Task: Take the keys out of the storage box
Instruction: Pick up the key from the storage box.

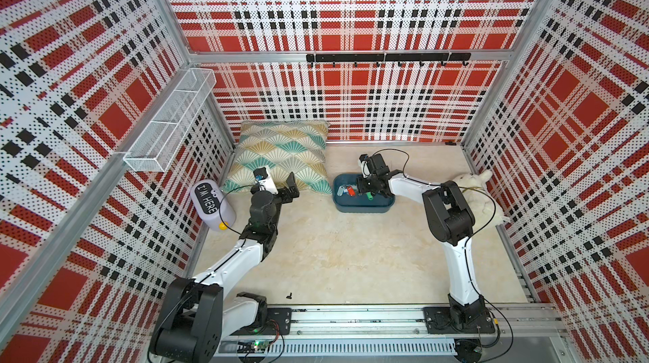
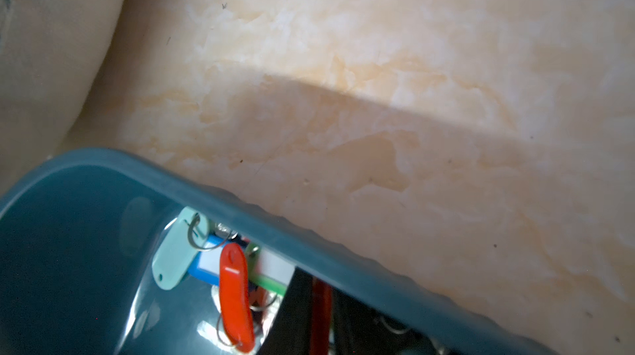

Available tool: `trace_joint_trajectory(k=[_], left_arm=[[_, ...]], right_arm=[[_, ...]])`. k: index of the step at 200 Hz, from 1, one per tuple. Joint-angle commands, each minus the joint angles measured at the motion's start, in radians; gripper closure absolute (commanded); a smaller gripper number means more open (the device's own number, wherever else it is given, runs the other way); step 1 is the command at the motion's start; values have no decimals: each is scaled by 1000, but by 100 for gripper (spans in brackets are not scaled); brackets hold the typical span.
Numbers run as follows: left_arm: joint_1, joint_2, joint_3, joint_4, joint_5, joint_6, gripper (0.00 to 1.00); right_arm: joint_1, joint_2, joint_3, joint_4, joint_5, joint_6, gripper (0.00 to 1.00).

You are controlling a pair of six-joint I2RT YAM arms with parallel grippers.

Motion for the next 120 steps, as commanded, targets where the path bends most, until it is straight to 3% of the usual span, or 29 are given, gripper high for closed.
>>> trace_joint_trajectory(k=[1,45,120], left_arm=[[-4,3,31,-7,15,8,0],[-4,1,30,-7,15,8,0],[-8,-11,30,-7,46,2,1]], right_arm=[[9,-47,-6,-25,9,-12,88],[10,-94,-15,-26,-3,-18,100],[10,-222,-29,-30,-69,-5,100]])
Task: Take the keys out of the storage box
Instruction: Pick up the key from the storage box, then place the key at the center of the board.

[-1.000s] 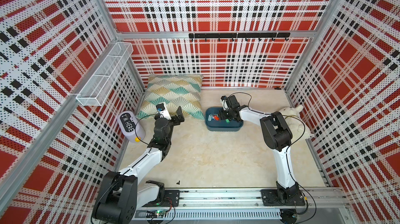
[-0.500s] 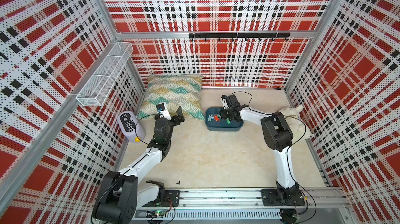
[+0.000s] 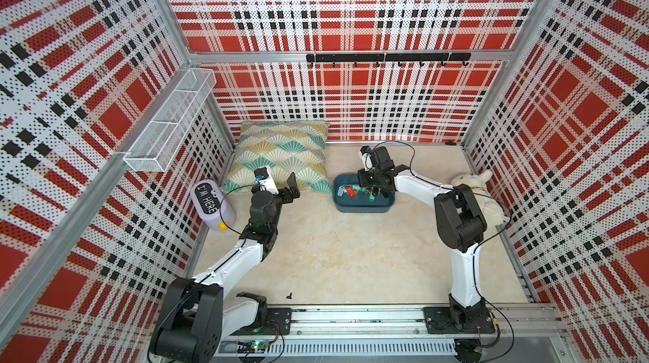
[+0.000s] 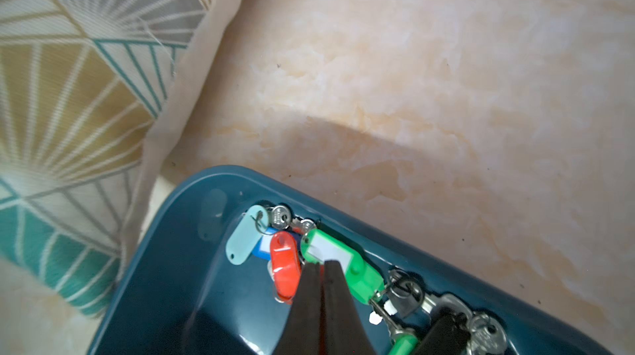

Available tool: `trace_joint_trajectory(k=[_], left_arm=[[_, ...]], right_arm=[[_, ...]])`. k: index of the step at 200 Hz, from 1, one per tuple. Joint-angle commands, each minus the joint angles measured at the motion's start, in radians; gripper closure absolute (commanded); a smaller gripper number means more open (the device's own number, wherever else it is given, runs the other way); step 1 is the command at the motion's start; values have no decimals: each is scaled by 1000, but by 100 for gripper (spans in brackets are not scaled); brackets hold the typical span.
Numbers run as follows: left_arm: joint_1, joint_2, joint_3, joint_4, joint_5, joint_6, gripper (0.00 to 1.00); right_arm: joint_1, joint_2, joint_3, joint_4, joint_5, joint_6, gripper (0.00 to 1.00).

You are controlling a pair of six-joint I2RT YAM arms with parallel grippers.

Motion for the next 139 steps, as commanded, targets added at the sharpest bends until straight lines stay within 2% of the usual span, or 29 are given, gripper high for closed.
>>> trace_joint_trajectory(k=[1,42,46,87,139], left_arm=[[-8,-11,31,-7,24,1,1],[-29,-3,46,-6,41,0,1],[-60,-2,49,-6,39,2,1],[-136,19,77,-5,28,13,1],[-258,87,137,-4,-11,17,1]], right_arm=[[8,-83,-21,0,-34,6,100],[8,-207,-96,36,-50,21,100],[8,-220,-103,39,-50,23,100],[8,-418,-214,44,-47,51,100],[16,-819,-596,113,16,136,100]])
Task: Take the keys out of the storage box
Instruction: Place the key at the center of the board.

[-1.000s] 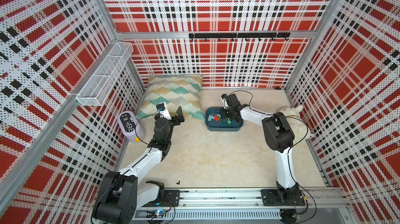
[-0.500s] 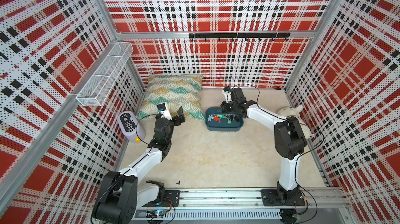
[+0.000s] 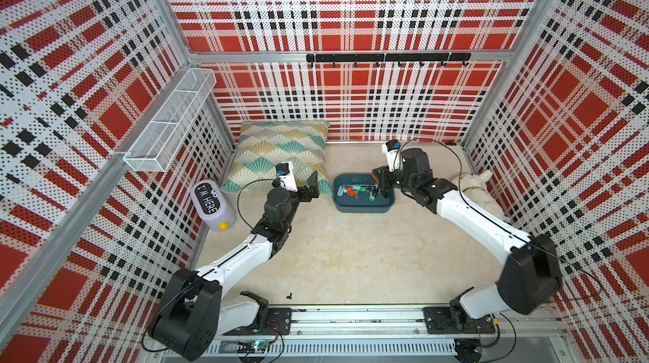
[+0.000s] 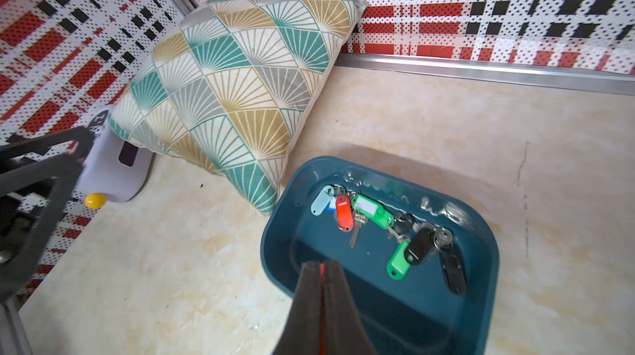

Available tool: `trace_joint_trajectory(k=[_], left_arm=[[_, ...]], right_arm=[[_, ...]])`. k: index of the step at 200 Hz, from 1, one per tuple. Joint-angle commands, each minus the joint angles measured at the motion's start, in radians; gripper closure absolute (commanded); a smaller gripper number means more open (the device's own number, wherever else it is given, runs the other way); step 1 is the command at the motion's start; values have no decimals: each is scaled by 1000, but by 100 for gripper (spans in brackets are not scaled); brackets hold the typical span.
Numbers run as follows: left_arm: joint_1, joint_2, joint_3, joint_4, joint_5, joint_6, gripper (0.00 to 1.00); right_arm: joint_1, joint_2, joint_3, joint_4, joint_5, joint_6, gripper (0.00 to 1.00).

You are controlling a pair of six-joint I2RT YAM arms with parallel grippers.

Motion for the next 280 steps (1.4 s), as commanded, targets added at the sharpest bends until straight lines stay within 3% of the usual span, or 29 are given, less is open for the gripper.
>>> trace_joint_trajectory(k=[1,31,58,89,135,180,214,240,280], left_arm=[[-51,30,45,2,-27,13,1],[-108,68,74,2,-45,12,1],[-133,88,85,6,-46,-6,1],[-162,93,90,6,-53,-10,1],[-179,96,95,-6,-71,-15,1],[-199,203,190,-95,-107,-11,1],[-211,352,355,-256,-137,-19,3],[-220,472,480,-367,-129,-35,6],[-261,643,678,-509,-86,-28,11]], right_arm=[[11,-153,-154,48,40,62,100],[42,-345,-435,152,48,159,100],[70,-374,-602,269,42,252,100],[74,-284,-650,366,88,277,100],[74,-38,-613,430,131,296,100],[74,102,-600,496,156,310,100],[74,86,-613,474,227,292,79],[74,23,-627,452,260,270,49],[74,-211,-582,311,323,196,20]])
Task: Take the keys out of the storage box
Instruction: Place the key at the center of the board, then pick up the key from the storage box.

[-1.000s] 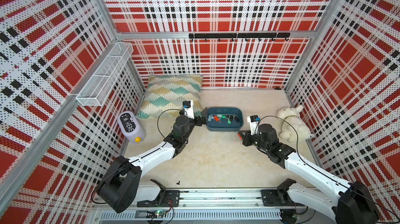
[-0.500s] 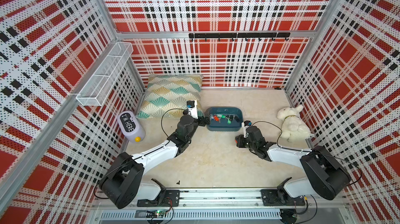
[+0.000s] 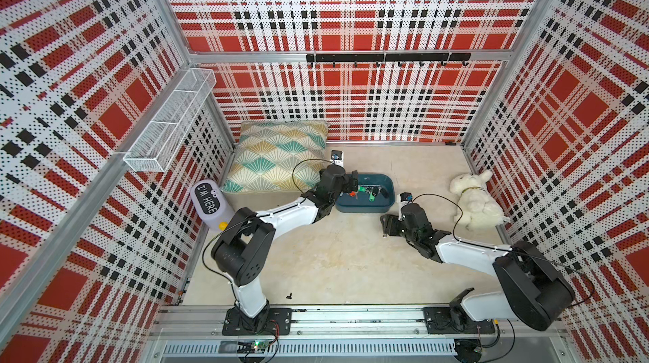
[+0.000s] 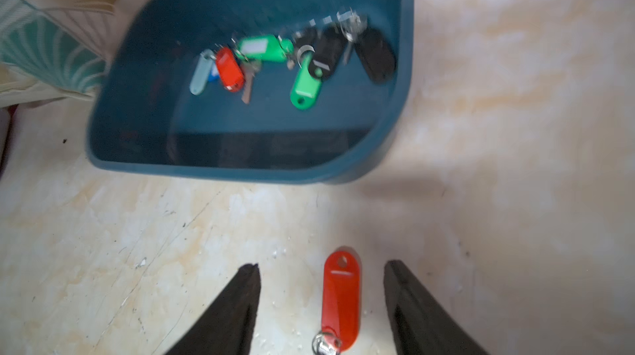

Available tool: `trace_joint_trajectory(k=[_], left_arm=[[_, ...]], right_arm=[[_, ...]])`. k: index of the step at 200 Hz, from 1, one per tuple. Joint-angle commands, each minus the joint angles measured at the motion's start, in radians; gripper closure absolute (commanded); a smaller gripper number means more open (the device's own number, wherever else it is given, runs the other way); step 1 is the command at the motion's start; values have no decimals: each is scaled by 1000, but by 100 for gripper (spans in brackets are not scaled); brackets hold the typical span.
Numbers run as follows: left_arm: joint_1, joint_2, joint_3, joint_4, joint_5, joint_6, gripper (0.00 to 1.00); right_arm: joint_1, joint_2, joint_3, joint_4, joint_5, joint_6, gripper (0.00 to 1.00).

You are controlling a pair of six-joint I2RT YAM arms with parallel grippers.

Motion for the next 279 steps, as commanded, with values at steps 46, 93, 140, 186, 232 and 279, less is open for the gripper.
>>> trace_joint_trajectory(k=[46,93,140,186,232,279], left_arm=[[-53,292,352,-250,137,-4,28],[-31,399,446,-323,167,-59,40],[-20,451,483,-344,198,-77,48],[-12,490,509,-351,220,-89,56],[-12,518,534,-362,220,-91,63],[-9,539,557,-365,196,-92,81]], right_arm=[[-24,-360,103,-244,195,-122,0],[-57,-411,105,-278,210,-126,0],[-71,-389,106,-282,212,-119,0],[-77,-383,103,-283,213,-116,0],[-82,-381,97,-276,206,-110,0],[-85,-387,88,-270,199,-106,0]])
